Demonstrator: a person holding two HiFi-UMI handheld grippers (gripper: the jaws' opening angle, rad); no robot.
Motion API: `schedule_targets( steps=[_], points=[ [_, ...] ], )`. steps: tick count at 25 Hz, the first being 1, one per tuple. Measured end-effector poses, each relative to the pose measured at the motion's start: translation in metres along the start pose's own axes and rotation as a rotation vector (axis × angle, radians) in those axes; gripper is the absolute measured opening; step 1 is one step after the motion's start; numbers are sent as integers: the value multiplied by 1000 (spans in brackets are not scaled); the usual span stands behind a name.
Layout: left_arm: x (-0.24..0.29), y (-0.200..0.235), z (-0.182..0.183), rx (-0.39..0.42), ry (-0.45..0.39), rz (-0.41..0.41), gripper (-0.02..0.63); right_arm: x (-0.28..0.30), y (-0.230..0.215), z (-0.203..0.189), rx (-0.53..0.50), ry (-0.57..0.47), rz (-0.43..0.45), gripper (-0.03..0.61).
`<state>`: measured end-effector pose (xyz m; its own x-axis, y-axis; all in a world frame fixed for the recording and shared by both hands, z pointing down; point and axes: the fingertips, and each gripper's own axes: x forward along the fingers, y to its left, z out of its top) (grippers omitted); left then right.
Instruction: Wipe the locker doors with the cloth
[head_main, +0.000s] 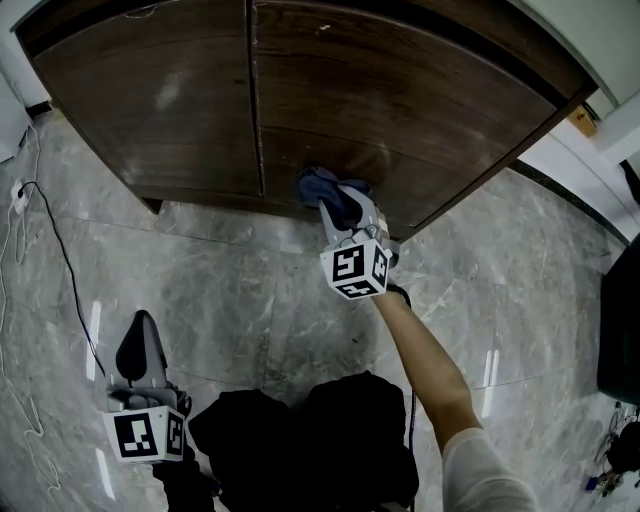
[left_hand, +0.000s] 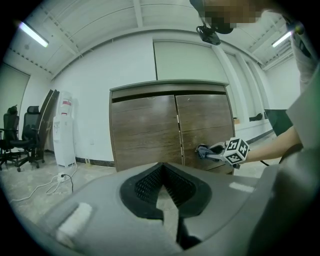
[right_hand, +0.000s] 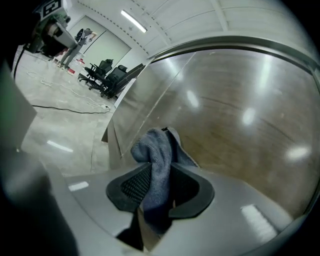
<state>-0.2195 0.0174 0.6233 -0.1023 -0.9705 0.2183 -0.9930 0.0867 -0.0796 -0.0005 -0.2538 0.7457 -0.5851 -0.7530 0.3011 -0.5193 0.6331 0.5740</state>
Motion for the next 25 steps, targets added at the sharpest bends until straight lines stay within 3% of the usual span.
schedule_targets(
  steps=[9, 13, 25],
  points=[
    [1, 1, -9, 10, 24, 7, 2, 27, 52, -48, -20, 100, 105, 112],
    [3, 2, -12, 4, 23, 6, 2, 27, 50, -44, -41, 112, 110, 110],
    [-5, 7, -12, -31, 4, -3, 2, -10, -41, 108, -112, -36, 10, 109]
  ],
)
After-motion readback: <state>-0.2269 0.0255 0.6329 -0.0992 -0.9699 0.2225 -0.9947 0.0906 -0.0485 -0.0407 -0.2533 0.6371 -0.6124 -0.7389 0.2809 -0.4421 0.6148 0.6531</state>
